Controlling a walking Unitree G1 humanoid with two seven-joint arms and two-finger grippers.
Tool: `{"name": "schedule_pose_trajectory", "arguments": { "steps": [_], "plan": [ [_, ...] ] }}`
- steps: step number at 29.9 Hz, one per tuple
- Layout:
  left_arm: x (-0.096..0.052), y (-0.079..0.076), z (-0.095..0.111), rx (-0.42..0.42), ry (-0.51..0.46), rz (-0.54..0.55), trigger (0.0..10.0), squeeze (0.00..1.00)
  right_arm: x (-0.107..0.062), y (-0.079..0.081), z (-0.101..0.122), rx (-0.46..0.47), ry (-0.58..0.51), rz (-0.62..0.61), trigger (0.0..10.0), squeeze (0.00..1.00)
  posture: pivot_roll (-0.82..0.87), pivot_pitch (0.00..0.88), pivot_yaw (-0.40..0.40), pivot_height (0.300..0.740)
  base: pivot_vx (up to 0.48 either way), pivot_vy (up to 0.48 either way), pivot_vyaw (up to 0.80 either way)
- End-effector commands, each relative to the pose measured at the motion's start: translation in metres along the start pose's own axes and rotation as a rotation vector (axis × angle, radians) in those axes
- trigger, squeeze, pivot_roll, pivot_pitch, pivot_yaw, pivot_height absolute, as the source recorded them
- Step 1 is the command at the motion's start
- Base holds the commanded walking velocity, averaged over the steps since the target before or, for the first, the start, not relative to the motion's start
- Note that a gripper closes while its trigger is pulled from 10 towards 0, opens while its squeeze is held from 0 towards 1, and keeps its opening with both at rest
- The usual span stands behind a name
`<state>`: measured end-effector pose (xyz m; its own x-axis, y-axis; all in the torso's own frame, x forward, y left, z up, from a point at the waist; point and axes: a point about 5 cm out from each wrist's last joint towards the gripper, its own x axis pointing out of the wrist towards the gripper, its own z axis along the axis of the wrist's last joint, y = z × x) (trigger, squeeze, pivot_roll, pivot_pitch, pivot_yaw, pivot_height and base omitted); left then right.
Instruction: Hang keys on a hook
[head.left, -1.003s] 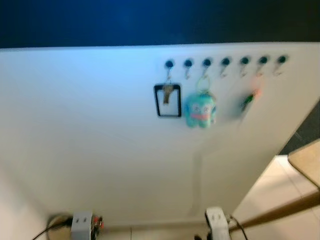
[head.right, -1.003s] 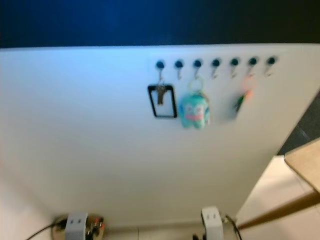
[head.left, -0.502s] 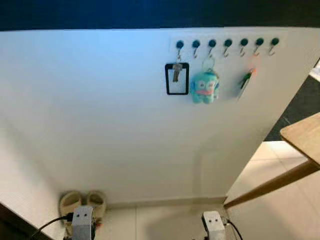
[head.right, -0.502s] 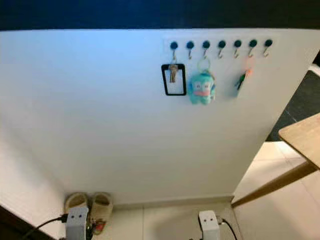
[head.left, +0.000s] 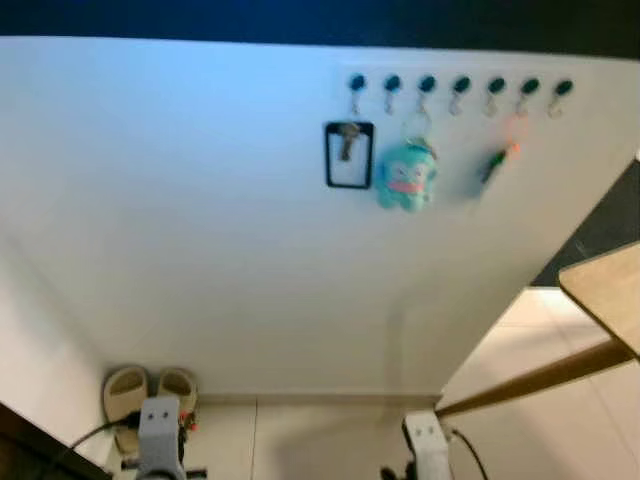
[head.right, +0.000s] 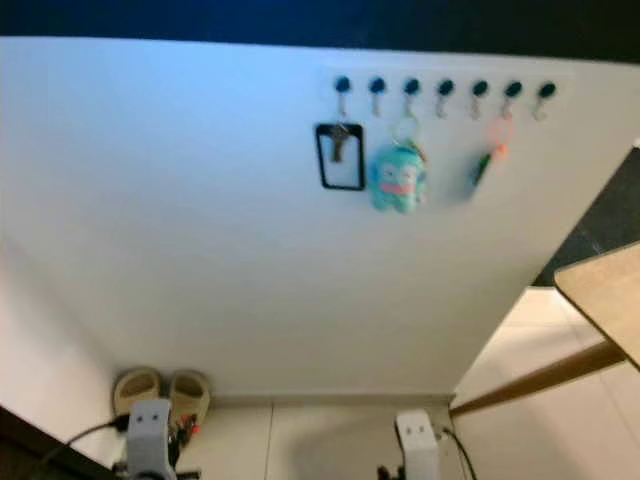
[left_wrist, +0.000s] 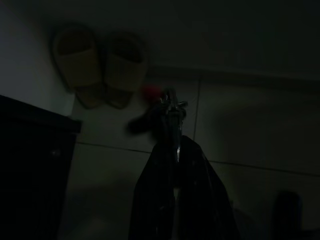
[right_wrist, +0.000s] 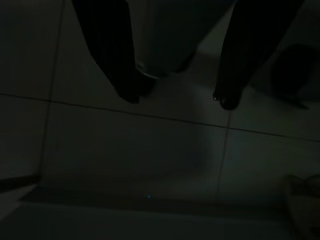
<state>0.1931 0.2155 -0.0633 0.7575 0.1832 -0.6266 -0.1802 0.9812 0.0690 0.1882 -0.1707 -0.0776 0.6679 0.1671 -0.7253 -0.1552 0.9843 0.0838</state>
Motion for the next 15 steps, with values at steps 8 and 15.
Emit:
{"name": "schedule_pose_trajectory", "arguments": {
  "steps": [8,15],
  "plan": [
    [0.000,0.002,0.002,-0.023,-0.017,0.040,10.0,0.00,0.003,0.004,0.005,0.018,-0.014,0.004,10.0,0.00,0.07,0.083,-0.003,0.740,0.000,0.000,0.00],
    [-0.002,-0.017,0.034,0.164,-0.237,-0.248,10.0,0.00,0.007,0.006,0.027,0.016,-0.113,0.024,10.0,0.00,0.06,0.086,-0.008,0.740,0.000,0.000,0.00]
  ]
}}
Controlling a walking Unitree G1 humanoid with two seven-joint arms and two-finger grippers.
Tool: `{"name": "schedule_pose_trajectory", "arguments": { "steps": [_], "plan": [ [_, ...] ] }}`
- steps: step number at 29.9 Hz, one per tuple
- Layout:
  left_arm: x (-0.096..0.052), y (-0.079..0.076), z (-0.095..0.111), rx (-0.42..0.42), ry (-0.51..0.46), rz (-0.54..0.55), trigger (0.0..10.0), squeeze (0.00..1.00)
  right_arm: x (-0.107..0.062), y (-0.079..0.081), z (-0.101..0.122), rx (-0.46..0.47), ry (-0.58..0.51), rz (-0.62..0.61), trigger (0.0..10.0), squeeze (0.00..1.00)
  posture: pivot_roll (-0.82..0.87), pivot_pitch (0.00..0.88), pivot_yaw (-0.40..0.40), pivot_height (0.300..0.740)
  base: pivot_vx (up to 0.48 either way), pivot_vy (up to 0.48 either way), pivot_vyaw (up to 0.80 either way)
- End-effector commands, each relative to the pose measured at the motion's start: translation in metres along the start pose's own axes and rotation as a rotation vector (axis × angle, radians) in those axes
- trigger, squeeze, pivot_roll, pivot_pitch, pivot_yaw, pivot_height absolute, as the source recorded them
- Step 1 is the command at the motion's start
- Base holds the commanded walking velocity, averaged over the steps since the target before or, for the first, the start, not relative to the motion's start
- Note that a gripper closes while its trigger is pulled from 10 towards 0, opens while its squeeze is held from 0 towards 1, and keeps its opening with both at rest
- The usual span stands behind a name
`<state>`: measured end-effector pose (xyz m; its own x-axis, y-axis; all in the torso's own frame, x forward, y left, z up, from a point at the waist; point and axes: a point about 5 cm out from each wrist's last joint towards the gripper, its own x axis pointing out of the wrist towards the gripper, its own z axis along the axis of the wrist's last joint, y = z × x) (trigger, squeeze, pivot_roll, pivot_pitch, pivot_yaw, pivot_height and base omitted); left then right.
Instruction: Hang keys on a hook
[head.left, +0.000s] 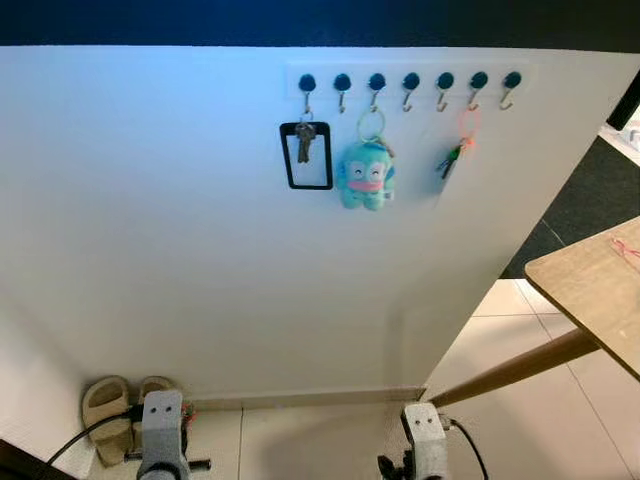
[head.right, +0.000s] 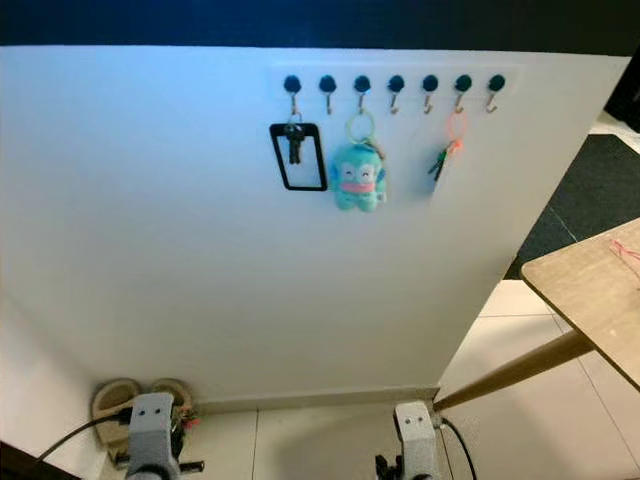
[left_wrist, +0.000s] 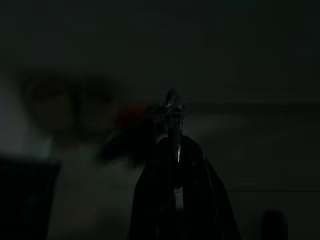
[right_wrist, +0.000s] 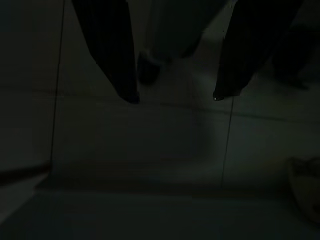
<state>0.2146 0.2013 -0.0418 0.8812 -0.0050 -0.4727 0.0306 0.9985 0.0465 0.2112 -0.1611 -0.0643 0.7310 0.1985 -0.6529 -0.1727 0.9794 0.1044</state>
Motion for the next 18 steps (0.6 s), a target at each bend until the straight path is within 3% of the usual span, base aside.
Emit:
{"name": "schedule_pose_trajectory", "arguments": {
  "steps": [1,2,5,8,9,11,12,15,16,18],
  "plan": [
    [0.000,-0.007,0.014,0.123,-0.084,-0.154,10.0,0.00,0.000,-0.002,0.004,0.013,-0.033,-0.005,10.0,0.00,0.06,0.086,-0.008,0.740,0.000,0.000,0.00],
    [0.000,-0.007,0.014,0.123,-0.084,-0.154,10.0,0.00,0.000,-0.002,0.004,0.013,-0.033,-0.005,10.0,0.00,0.06,0.086,-0.008,0.740,0.000,0.000,0.00],
    [-0.004,-0.041,0.052,0.402,-0.253,-0.537,10.0,0.00,0.002,-0.005,0.017,0.008,-0.093,-0.009,10.0,0.00,0.06,0.083,-0.014,0.740,0.000,0.000,0.00],
    [-0.009,-0.058,0.081,0.528,-0.329,-0.718,10.0,0.00,0.002,-0.007,0.025,0.006,-0.133,-0.013,10.0,0.00,0.06,0.082,-0.014,0.740,0.000,0.000,0.00],
    [-0.009,-0.058,0.081,0.528,-0.329,-0.718,10.0,0.00,0.002,-0.007,0.025,0.006,-0.133,-0.013,10.0,0.00,0.06,0.082,-0.014,0.740,0.000,0.000,0.00],
    [-0.015,-0.070,0.113,0.589,-0.397,-0.824,10.0,0.00,0.003,-0.009,0.031,0.007,-0.164,-0.022,10.0,0.00,0.06,0.082,-0.014,0.740,0.000,0.000,0.00],
    [-0.015,-0.070,0.113,0.589,-0.397,-0.824,10.0,0.00,0.003,-0.009,0.031,0.007,-0.164,-0.022,10.0,0.00,0.06,0.082,-0.014,0.740,0.000,0.000,0.00],
    [-0.028,-0.095,0.181,0.621,-0.538,-0.962,10.0,0.00,0.002,-0.011,0.035,0.012,-0.203,-0.033,10.0,0.00,0.06,0.081,-0.010,0.740,0.000,0.000,0.00],
    [-0.028,-0.095,0.181,0.621,-0.538,-0.962,10.0,0.00,0.002,-0.011,0.035,0.012,-0.203,-0.033,10.0,0.00,0.06,0.081,-0.010,0.740,0.000,0.000,0.00],
    [-0.039,-0.106,0.210,0.627,-0.597,-1.031,10.0,0.00,0.001,-0.012,0.036,0.015,-0.218,-0.041,10.0,0.00,0.06,0.081,-0.008,0.740,0.000,0.000,0.00]
  ]
}}
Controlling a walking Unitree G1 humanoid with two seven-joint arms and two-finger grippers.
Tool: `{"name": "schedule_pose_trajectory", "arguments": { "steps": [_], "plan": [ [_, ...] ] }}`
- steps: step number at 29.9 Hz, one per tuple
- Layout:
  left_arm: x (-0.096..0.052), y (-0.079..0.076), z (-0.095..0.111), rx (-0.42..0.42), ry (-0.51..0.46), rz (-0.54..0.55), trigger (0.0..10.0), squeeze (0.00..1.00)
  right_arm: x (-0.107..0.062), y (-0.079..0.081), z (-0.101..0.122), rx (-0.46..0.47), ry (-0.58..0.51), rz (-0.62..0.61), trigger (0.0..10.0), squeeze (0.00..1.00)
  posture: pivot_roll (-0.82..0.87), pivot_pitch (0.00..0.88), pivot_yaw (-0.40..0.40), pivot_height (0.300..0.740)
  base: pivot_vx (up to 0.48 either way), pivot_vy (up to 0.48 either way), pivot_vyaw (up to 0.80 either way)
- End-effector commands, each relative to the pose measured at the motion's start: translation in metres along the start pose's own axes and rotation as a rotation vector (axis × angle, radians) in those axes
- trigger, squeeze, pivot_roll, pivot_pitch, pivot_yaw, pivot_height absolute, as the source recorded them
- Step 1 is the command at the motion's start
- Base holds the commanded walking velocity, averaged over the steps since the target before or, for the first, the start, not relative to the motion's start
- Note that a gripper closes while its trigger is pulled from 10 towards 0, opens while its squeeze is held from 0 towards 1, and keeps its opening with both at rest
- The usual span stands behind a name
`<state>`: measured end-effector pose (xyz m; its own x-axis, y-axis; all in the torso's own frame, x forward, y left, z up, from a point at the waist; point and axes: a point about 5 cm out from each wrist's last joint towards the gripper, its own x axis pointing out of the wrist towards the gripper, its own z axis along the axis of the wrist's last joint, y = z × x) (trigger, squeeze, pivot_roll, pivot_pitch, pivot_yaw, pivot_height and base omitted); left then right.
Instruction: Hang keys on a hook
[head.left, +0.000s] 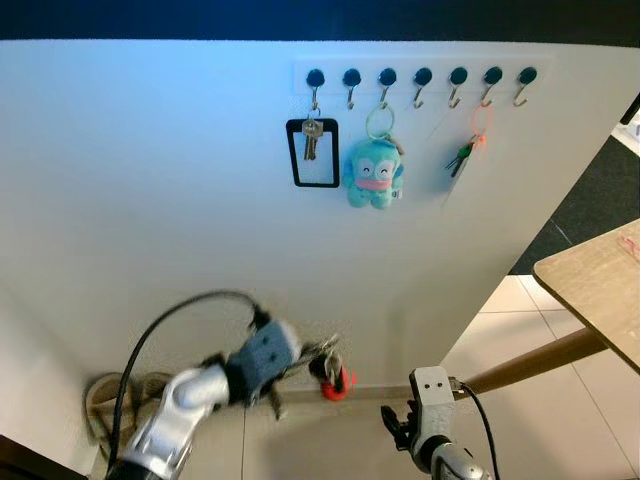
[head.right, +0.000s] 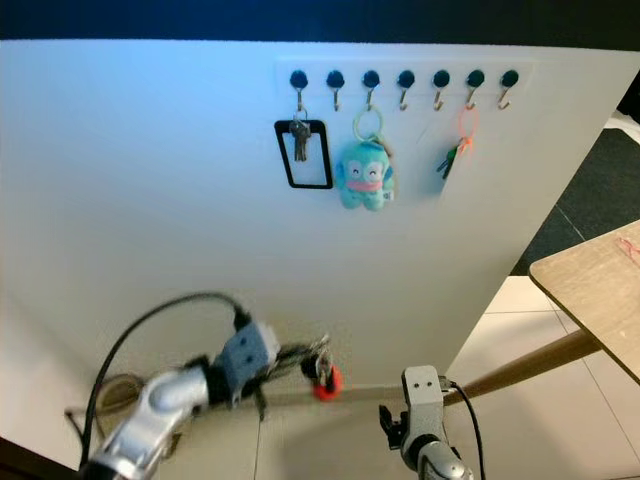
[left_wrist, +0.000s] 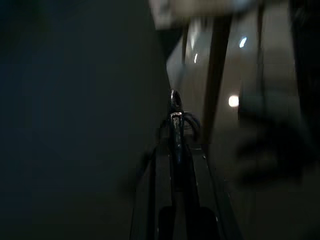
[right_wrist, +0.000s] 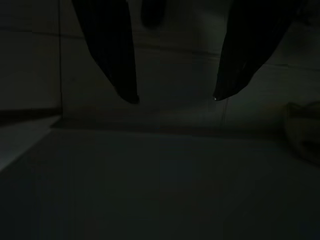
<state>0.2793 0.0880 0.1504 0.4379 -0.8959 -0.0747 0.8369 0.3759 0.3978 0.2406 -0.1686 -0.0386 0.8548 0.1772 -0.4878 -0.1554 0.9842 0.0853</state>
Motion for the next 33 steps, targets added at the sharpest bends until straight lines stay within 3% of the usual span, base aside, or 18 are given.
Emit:
{"name": "schedule_pose_trajectory", "arguments": {
  "steps": [1,3,6,9,12,15,17,20,25,28,29,31,33],
  "plan": [
    [0.002,-0.001,0.008,-0.022,-0.005,-0.054,10.0,0.00,-0.003,-0.002,-0.002,0.019,-0.012,-0.017,10.0,0.00,0.06,0.081,-0.008,0.740,0.000,0.000,0.00],
    [0.011,0.011,0.035,0.008,-0.067,-0.071,10.0,0.00,-0.002,-0.003,0.005,0.033,-0.073,-0.024,10.0,0.00,0.06,0.076,-0.004,0.740,0.000,0.000,0.00],
    [0.011,0.011,0.035,0.008,-0.067,-0.071,10.0,0.00,-0.002,-0.003,0.005,0.033,-0.073,-0.024,10.0,0.00,0.06,0.076,-0.004,0.740,0.000,0.000,0.00],
    [0.020,0.025,0.068,0.042,-0.103,-0.087,10.0,0.00,-0.002,-0.002,0.029,0.042,-0.253,0.002,10.0,0.00,0.06,0.072,-0.004,0.740,0.000,0.000,0.00],
    [0.023,0.027,0.074,0.044,-0.105,-0.091,10.0,0.00,-0.002,-0.001,0.036,0.038,-0.299,0.012,10.0,0.00,0.06,0.070,-0.006,0.740,0.000,0.000,0.00],
    [0.030,0.038,0.092,0.035,-0.082,-0.065,10.0,0.00,-0.002,0.001,0.061,0.038,-0.437,0.020,10.0,0.00,0.06,0.068,-0.003,0.740,0.000,0.000,0.00],
    [0.030,0.038,0.092,0.035,-0.082,-0.065,10.0,0.00,-0.002,0.001,0.061,0.038,-0.437,0.020,10.0,0.00,0.06,0.068,-0.003,0.740,0.000,0.000,0.00],
    [0.035,0.058,0.101,0.044,-0.043,0.050,10.0,0.00,-0.001,0.006,0.091,0.053,-0.572,0.031,10.0,0.00,0.06,0.066,0.001,0.740,0.000,0.000,0.00],
    [0.038,0.067,0.100,0.063,-0.003,0.102,10.0,0.00,-0.001,0.010,0.109,0.059,-0.645,0.043,10.0,0.00,0.06,0.067,0.000,0.740,0.000,0.000,0.00],
    [0.040,0.083,0.100,0.164,0.056,0.252,10.0,0.00,-0.002,0.018,0.127,0.049,-0.715,0.082,10.0,0.00,0.06,0.073,0.000,0.740,0.000,0.000,0.00],
    [0.040,0.083,0.100,0.164,0.056,0.252,10.0,0.00,-0.002,0.018,0.127,0.049,-0.715,0.082,10.0,0.00,0.06,0.073,0.000,0.740,0.000,0.000,0.00],
    [0.039,0.093,0.103,0.186,0.058,0.361,10.0,0.00,-0.003,0.022,0.134,0.052,-0.738,0.096,10.0,0.00,0.06,0.079,-0.002,0.740,0.000,0.000,0.00],
    [0.039,0.093,0.103,0.186,0.058,0.361,10.0,0.00,-0.003,0.022,0.134,0.052,-0.738,0.096,10.0,0.00,0.06,0.079,-0.002,0.740,0.000,0.000,0.00]
  ]
}}
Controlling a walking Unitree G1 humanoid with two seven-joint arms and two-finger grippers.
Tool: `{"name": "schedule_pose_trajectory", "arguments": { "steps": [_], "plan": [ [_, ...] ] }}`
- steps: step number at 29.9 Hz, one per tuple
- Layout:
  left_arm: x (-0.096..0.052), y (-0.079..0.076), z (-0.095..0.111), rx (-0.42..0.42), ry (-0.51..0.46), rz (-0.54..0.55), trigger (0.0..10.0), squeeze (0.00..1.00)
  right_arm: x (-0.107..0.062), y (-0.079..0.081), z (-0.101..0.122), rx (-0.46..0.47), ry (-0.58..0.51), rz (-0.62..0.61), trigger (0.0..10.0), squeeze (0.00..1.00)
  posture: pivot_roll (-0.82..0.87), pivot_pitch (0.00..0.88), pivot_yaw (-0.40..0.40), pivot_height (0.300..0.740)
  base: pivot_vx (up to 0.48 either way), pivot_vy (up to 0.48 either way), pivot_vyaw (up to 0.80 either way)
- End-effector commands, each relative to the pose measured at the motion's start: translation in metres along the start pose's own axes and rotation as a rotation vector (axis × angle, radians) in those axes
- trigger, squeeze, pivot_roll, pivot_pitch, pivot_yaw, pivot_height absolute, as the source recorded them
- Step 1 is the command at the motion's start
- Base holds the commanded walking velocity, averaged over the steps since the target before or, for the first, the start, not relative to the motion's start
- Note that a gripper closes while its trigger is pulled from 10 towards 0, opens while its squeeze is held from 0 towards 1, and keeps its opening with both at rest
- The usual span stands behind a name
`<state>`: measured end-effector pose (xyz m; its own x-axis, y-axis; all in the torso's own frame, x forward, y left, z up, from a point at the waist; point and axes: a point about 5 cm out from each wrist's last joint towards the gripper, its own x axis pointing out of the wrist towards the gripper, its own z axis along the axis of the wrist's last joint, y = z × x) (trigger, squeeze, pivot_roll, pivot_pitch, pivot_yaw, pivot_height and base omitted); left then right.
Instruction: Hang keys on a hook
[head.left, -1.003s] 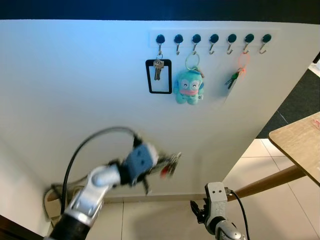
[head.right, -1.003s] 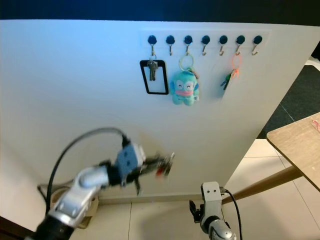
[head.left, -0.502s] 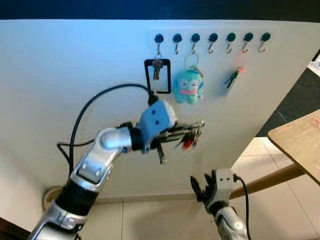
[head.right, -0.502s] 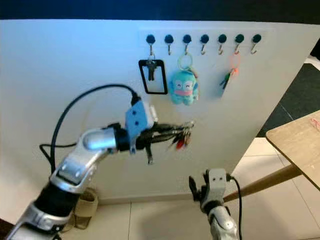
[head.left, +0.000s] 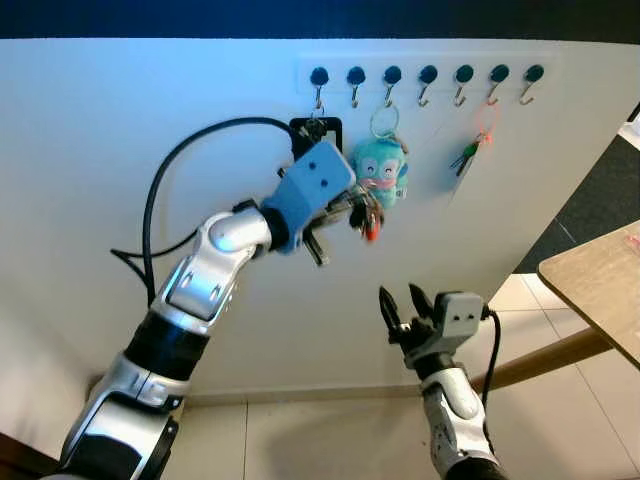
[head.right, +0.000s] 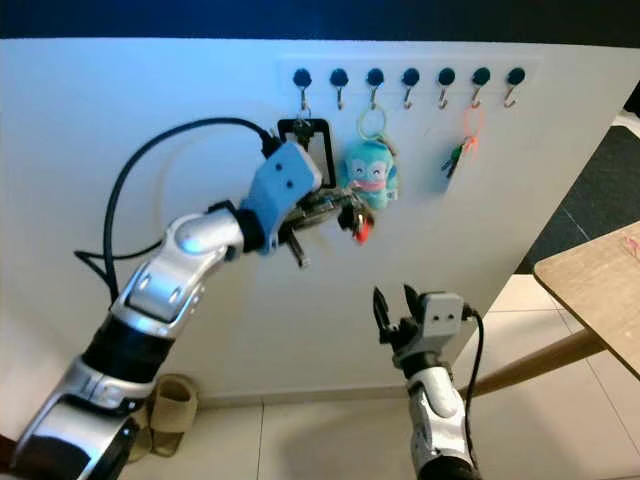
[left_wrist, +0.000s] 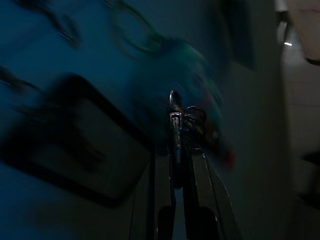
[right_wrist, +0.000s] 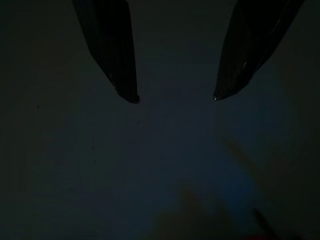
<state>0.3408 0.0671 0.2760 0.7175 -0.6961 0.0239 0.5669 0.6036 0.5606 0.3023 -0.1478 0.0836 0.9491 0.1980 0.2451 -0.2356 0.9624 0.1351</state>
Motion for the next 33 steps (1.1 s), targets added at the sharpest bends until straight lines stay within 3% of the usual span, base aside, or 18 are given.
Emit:
{"name": "schedule_pose_trajectory", "arguments": {
  "steps": [1,2,3,4,7,8,10,11,13,18,20,21,23,25,27,28,30,33],
  "plan": [
    [0.002,0.001,0.005,-0.006,-0.030,0.040,10.0,0.00,-0.001,0.001,-0.001,0.017,0.012,-0.001,10.0,0.00,0.06,0.080,-0.003,0.740,0.000,0.000,0.00],
    [0.002,0.001,0.005,-0.006,-0.030,0.040,10.0,0.00,-0.001,0.001,-0.001,0.017,0.012,-0.001,10.0,0.00,0.06,0.080,-0.003,0.740,0.000,0.000,0.00],
    [-0.006,-0.006,0.009,-0.169,-0.142,-0.051,10.0,0.00,-0.002,0.001,-0.003,0.018,0.028,0.006,10.0,0.00,0.06,0.081,-0.004,0.740,0.000,0.000,0.00],
    [-0.006,-0.006,0.009,-0.169,-0.142,-0.051,10.0,0.00,-0.002,0.001,-0.003,0.018,0.028,0.006,10.0,0.00,0.06,0.081,-0.004,0.740,0.000,0.000,0.00],
    [-0.041,-0.034,0.006,-0.457,-0.289,-0.389,10.0,0.00,-0.011,-0.001,-0.013,0.009,0.082,0.017,10.0,0.00,0.05,0.084,-0.009,0.740,0.000,0.000,0.00],
    [-0.041,-0.034,0.006,-0.457,-0.289,-0.389,10.0,0.00,-0.011,-0.001,-0.013,0.009,0.082,0.017,10.0,0.00,0.05,0.084,-0.009,0.740,0.000,0.000,0.00],
    [-0.066,-0.054,-0.010,-0.521,-0.229,-0.548,10.0,0.00,-0.021,-0.005,-0.021,0.005,0.132,0.013,10.0,0.00,0.05,0.087,-0.013,0.740,0.000,0.000,0.00],
    [-0.066,-0.054,-0.010,-0.521,-0.229,-0.548,10.0,0.00,-0.021,-0.005,-0.021,0.005,0.132,0.013,10.0,0.00,0.05,0.087,-0.013,0.740,0.000,0.000,0.00],
    [-0.089,-0.077,-0.039,-0.530,-0.052,-0.641,10.0,0.00,-0.032,-0.010,-0.032,0.001,0.203,-0.001,10.0,0.00,0.05,0.090,-0.023,0.740,0.000,0.000,0.00],
    [-0.123,-0.107,-0.091,-0.531,0.265,-0.707,10.0,0.00,-0.049,-0.016,-0.052,-0.001,0.342,-0.021,10.0,0.00,0.05,0.091,-0.027,0.740,0.000,0.000,0.00],
    [-0.139,-0.123,-0.141,-0.560,0.479,-0.568,10.0,0.00,-0.063,-0.017,-0.070,-0.001,0.482,-0.029,10.0,0.00,0.05,0.091,-0.027,0.740,0.000,0.000,0.00],
    [-0.139,-0.123,-0.141,-0.560,0.479,-0.568,10.0,0.00,-0.063,-0.017,-0.070,-0.001,0.482,-0.029,10.0,0.00,0.05,0.091,-0.027,0.740,0.000,0.000,0.00],
    [-0.147,-0.130,-0.192,-0.608,0.630,-0.228,10.0,0.00,-0.074,-0.016,-0.084,0.011,0.592,-0.034,10.0,0.00,0.05,0.090,-0.028,0.740,0.000,0.000,0.00],
    [-0.147,-0.130,-0.192,-0.608,0.630,-0.228,10.0,0.00,-0.074,-0.016,-0.084,0.011,0.592,-0.034,10.0,0.00,0.05,0.090,-0.028,0.740,0.000,0.000,0.00],
    [-0.177,-0.140,-0.245,-0.779,0.822,0.293,10.0,0.00,-0.089,-0.014,-0.098,0.006,0.724,-0.048,10.0,0.00,0.04,0.088,-0.033,0.740,0.000,0.000,0.00],
    [-0.177,-0.140,-0.245,-0.779,0.822,0.293,10.0,0.00,-0.089,-0.014,-0.098,0.006,0.724,-0.048,10.0,0.00,0.04,0.088,-0.033,0.740,0.000,0.000,0.00],
    [-0.205,-0.160,-0.265,-0.899,0.968,0.542,10.0,0.00,-0.100,-0.015,-0.106,-0.011,0.810,-0.061,10.0,0.00,0.04,0.090,-0.037,0.740,0.000,0.000,0.00],
    [-0.214,-0.169,-0.265,-0.882,0.990,0.552,10.0,0.00,-0.105,-0.016,-0.109,-0.019,0.844,-0.064,10.0,0.00,0.04,0.091,-0.039,0.740,0.000,0.000,0.00]
  ]
}}
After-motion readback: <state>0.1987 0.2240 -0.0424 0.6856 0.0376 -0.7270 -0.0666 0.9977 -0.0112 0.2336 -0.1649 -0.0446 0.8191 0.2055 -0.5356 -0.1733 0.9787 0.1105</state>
